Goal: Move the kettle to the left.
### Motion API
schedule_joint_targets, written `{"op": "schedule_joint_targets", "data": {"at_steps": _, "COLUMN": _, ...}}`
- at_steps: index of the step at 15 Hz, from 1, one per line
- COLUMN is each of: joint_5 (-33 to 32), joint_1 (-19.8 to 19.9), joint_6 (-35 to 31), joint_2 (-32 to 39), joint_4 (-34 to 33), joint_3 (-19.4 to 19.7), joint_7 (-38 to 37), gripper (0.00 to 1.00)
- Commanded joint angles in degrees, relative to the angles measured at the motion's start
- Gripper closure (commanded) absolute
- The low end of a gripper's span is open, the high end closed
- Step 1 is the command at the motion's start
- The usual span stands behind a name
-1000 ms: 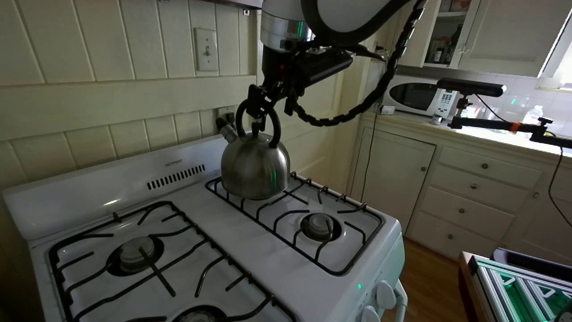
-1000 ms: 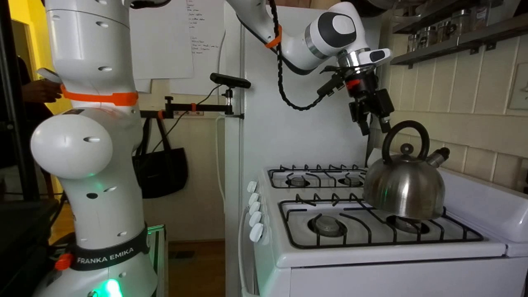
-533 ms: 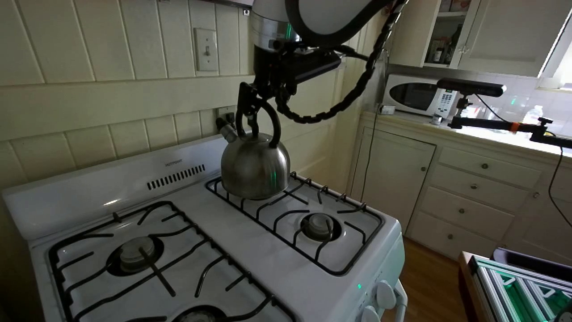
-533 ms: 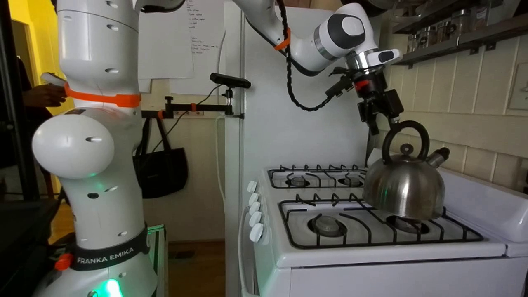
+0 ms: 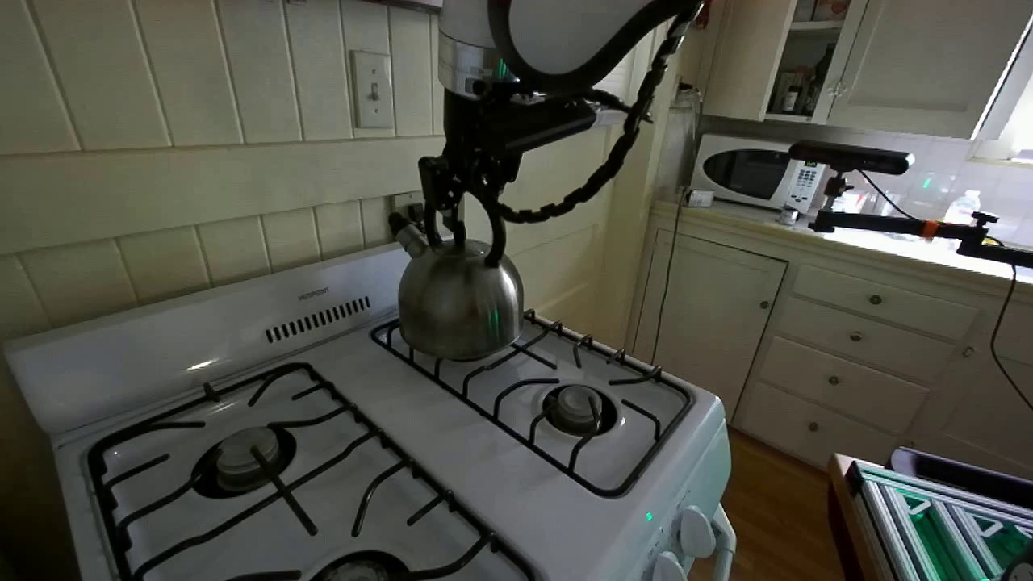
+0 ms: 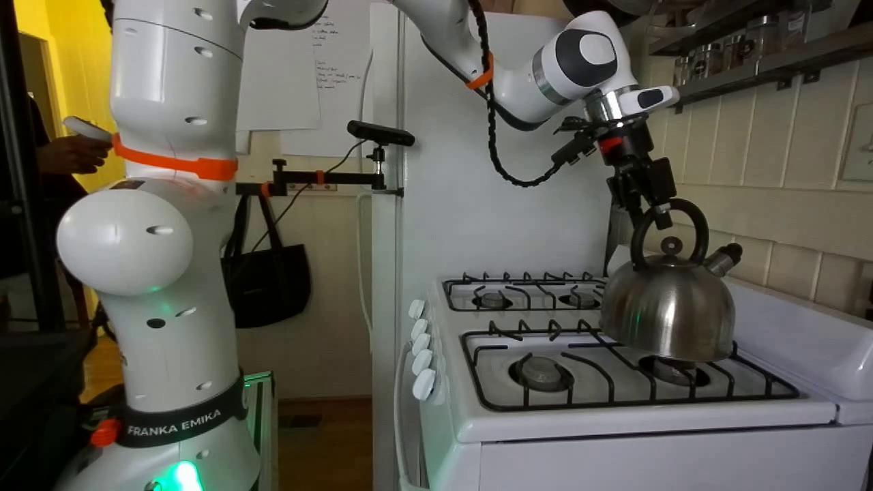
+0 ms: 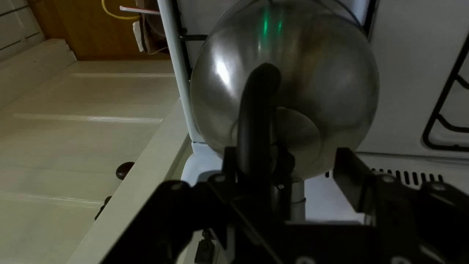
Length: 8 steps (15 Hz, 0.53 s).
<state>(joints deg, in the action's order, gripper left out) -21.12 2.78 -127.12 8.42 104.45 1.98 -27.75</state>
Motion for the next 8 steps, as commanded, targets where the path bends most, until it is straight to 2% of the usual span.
{"op": "schedule_joint_targets", "data": {"at_steps": 1, "joint_5": -1.24, "joint_1": -1.49, "joint_6": -0.85, "joint_2": 1.39, "joint_4": -1.67, "joint_3": 1.58, "joint_7": -2.37, "gripper": 0.63}}
{"op": "schedule_joint_targets", "data": {"at_steps": 6, "joint_5": -1.59, "joint_1": -1.79, "joint_6": -0.72, "joint_2": 1.48, "joint_4": -2.29, "joint_3": 2.39, "joint_7": -2.77, "gripper": 1.00}}
{"op": "schedule_joint_targets", "data": {"at_steps": 8, "joint_5": -1.62, "joint_1": -1.93, "joint_6": -0.68, "joint_2": 1.76, "joint_4": -2.36, "joint_3": 2.43, "joint_7": -2.92, "gripper": 1.00}}
